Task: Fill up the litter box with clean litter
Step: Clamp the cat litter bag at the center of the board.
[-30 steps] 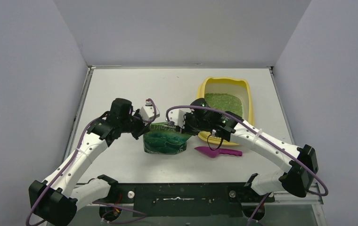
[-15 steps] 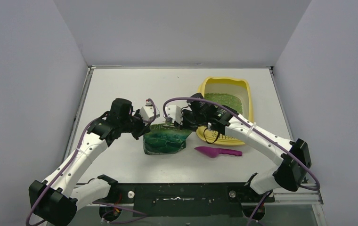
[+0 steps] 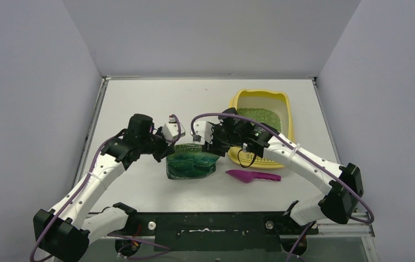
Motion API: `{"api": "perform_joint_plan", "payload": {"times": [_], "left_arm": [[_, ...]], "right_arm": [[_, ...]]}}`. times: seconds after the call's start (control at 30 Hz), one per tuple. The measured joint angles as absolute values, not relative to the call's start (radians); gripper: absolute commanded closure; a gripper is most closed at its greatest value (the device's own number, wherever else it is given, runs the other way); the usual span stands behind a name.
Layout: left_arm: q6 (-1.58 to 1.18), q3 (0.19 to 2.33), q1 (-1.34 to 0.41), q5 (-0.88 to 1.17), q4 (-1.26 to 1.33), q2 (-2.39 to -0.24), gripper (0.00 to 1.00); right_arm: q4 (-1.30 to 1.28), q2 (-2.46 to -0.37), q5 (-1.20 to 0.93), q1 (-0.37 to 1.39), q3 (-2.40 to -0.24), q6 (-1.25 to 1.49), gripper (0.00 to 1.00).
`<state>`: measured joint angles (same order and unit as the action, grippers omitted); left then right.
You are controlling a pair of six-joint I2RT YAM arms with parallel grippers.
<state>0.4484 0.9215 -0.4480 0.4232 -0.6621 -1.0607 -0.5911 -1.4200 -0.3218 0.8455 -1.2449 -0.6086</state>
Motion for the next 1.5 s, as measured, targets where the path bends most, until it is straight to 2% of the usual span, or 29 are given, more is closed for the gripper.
{"api": "perform_joint_plan", "payload": {"times": [0.43,0.5,0.7,0.93,1.1,1.13,1.2,1.23,1.37,1.5], "left_arm": [[0.448,0.921,-0.448,0.423,-0.662,-1.061,1.00],[0.448,0.921,-0.448,0.423,-0.662,-1.061,1.00],[0.448,0.921,-0.448,0.423,-0.662,-1.061,1.00],[0.447,0.921,-0.448,0.429,-0.661,-1.063,1.00],[0.446,0.921,-0.448,0.434,-0.660,-1.064,1.00],[0.446,0.921,-0.448,0.434,-0.660,-1.064,0.93],[0.443,0.921,-0.448,0.435,-0.659,-1.064,0.65],[0.443,0.921,-0.448,0.438,-0.654,-1.064,0.55],[0.421,0.921,-0.448,0.484,-0.641,-1.067,0.41],[0.405,0.923,-0.446,0.540,-0.623,-1.105,0.38]], "right_arm": [[-0.573,-1.414,-0.322,0.851,-1.245,-0.587,0.60],[-0.573,-1.414,-0.321,0.852,-1.244,-0.587,0.70],[-0.573,-1.415,-0.321,0.851,-1.242,-0.591,0.84],[-0.533,-1.414,-0.332,0.836,-1.207,-0.590,0.85],[-0.514,-1.412,-0.349,0.826,-1.190,-0.590,0.82],[-0.513,-1.412,-0.350,0.825,-1.189,-0.590,0.82],[-0.513,-1.412,-0.350,0.825,-1.189,-0.590,0.81],[-0.515,-1.412,-0.350,0.825,-1.189,-0.590,0.81],[-0.517,-1.412,-0.356,0.825,-1.189,-0.590,0.81],[-0.517,-1.412,-0.364,0.824,-1.188,-0.590,0.81]]}}
